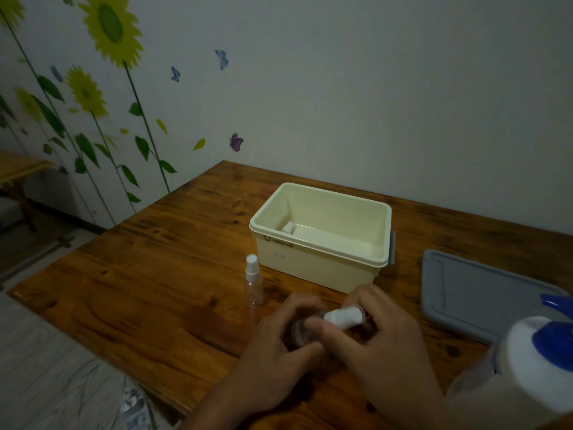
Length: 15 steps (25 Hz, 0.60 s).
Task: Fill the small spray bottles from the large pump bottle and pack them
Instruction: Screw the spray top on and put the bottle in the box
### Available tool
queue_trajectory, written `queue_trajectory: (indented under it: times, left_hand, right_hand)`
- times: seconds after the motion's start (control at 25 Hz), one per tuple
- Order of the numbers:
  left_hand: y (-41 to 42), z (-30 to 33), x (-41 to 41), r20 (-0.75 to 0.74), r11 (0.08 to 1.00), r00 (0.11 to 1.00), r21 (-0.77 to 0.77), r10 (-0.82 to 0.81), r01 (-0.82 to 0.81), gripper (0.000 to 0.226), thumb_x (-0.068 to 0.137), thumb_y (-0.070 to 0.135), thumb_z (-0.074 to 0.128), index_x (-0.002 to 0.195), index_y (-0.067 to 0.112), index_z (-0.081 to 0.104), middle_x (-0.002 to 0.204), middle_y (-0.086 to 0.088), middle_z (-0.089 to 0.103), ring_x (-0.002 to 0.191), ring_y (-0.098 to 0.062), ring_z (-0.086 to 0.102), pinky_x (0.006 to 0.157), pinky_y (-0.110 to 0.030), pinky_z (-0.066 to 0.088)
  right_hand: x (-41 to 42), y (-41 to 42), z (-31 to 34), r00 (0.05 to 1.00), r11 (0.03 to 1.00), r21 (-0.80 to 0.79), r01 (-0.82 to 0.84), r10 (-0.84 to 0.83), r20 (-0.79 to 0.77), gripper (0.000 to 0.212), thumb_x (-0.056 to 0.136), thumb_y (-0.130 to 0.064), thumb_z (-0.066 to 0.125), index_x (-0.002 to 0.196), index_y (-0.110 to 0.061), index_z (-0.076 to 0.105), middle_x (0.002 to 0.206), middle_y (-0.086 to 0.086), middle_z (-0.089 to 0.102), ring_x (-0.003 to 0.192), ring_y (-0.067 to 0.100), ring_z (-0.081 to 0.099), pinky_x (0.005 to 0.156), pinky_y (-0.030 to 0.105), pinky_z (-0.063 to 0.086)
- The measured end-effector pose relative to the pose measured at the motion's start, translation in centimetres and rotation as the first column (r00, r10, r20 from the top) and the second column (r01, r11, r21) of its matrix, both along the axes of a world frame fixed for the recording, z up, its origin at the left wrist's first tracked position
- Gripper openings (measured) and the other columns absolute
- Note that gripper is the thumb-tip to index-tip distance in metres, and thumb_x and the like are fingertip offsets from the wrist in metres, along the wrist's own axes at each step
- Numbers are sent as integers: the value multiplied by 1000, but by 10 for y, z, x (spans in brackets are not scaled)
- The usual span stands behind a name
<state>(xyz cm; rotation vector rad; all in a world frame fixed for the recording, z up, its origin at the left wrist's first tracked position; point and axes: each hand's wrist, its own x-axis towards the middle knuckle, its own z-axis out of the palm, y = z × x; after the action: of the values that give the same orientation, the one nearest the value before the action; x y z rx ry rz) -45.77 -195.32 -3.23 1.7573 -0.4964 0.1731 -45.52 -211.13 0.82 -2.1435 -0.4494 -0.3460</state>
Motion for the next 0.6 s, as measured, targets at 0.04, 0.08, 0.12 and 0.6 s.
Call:
queue_trajectory:
  times: [0.04,0.08,0.12,0.6]
  left_hand:
    - [0,0,0,-5,1000,1000,-6,-4,4,25,83,17,64,104,30,57,94,9,61,81,-9,60,68,-21,49]
    - [0,1,1,-9,1000,1000,-18,-9,9,24,84,18,64,105,28,57,94,7,62,81,-10,60,68,-23,50]
    - [0,1,1,-10,1000,1000,-28,-10,10,24,84,19,65,106,27,58,94,6,63,83,-11,61,70,-25,51]
    - [0,0,1,-95,999,995,1,-37,37,30,87,30,62,116,28,57,107,9,65,101,-15,63,80,-26,53]
  right_hand:
    - [-1,-2,2,997,997,57,-44,47,-59,36,60,-61,65,81,-33,55,87,-14,55,75,6,56,60,14,47]
    - [-3,-4,4,983,987,116,-110,126,-134,39,60,-57,67,92,-38,57,95,-17,57,84,3,59,66,15,50]
    - [-4,-7,5,961,968,172,-181,211,-181,40,63,-50,70,101,-41,58,101,-18,58,92,2,60,71,17,52]
    - [-2,-8,1,972,977,135,-168,186,-142,20,73,-48,64,89,-36,63,96,-14,59,88,7,60,71,27,55]
